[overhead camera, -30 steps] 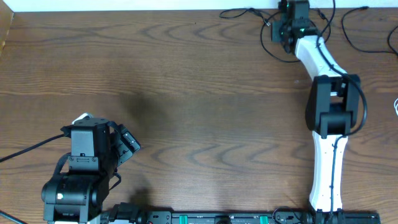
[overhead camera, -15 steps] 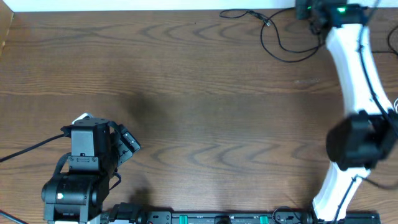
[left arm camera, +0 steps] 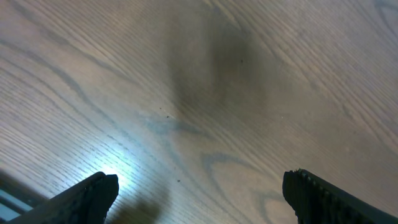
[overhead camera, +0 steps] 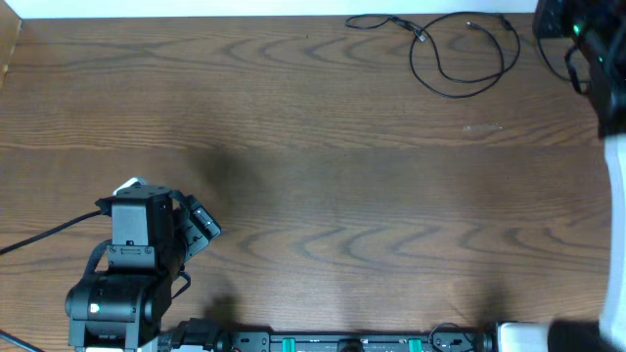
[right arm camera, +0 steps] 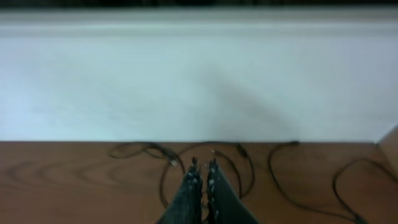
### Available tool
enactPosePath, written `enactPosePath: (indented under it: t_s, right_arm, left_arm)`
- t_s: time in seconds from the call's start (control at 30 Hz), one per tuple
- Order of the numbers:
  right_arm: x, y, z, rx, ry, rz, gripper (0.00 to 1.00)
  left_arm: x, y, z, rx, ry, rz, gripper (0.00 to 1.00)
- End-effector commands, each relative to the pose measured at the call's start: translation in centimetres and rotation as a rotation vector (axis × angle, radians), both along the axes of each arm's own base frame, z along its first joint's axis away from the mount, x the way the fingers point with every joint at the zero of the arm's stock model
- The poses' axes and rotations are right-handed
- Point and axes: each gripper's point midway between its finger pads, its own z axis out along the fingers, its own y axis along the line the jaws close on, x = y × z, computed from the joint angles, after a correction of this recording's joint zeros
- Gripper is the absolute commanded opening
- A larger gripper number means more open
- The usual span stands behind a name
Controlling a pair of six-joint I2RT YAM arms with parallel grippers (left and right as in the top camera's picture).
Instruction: Untangle cables
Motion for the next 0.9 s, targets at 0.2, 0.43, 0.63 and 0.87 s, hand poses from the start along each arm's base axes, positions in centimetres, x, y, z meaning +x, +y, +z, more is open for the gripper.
enactPosePath:
  t_s: [0.2,0.43,0.63,0.87]
  right_arm:
    - [-9.3,2.6,6.3,0.004,-0.209,0.096,0.06]
    - [-14.8,2.9,10.6,0.004,-0.35,0.112,0.1]
    - [-19.1,2.6,16.4,0.003,-0.584,0.11,0.1]
    - [-22.9,3.3,17.4,-0.069,-0.651,0.14,0.08]
  left_arm:
    - [-0.1,0.3,-0.1,0.011,0.007,0.011,0.91]
    - [-0.1,0.3,-0.1,0.011,0.006,0.011,0.91]
    - [-0.1,0.3,-0.1,0.011,0.007,0.011,0.91]
    - [-0.1,0.3,-0.1,0.011,0.007,0.011,0.91]
